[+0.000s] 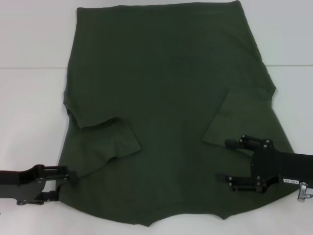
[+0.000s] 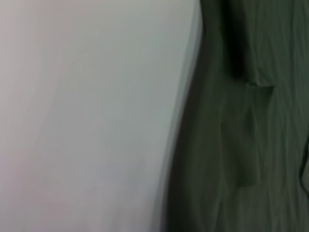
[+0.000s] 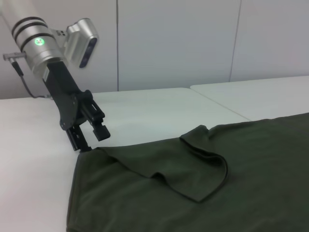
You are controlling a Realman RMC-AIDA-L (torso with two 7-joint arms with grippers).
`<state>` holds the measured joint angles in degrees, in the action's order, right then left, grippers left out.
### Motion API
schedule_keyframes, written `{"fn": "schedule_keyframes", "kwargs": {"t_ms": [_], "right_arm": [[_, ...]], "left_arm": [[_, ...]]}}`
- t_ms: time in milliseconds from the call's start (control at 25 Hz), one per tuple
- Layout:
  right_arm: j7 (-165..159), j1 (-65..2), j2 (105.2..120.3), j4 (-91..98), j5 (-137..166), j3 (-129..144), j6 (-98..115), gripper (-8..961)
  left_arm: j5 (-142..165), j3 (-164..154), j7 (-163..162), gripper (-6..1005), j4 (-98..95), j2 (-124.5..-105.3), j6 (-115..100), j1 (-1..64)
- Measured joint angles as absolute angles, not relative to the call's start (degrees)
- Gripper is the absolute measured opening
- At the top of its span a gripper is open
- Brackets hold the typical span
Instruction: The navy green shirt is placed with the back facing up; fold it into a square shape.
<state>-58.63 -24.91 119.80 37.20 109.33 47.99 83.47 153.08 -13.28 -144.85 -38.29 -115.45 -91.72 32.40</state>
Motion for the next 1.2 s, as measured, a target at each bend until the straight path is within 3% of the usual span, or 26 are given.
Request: {"fn": "schedule_keyframes", "kwargs": {"t_ms": [600, 920, 1200], "right_arm": [[-58.95, -24.87, 119.72, 37.72, 109.15, 47.52, 84.48, 886], [-59.14, -24.74, 119.65, 38.39, 108.87, 47.33, 84.93, 887], [-59.18, -24.7, 119.73, 38.5, 108.82, 47.07, 85.07, 887]], "left_arm": [[152.35, -16.88, -144.82, 762, -36.76, -115.79, -89.92, 35.21], [152.24, -20.95, -143.27, 726, -41.83, -117.96, -89.01, 35.1], [152.31, -21.24, -143.61, 580, -41.82, -117.78, -88.1, 34.98]]}}
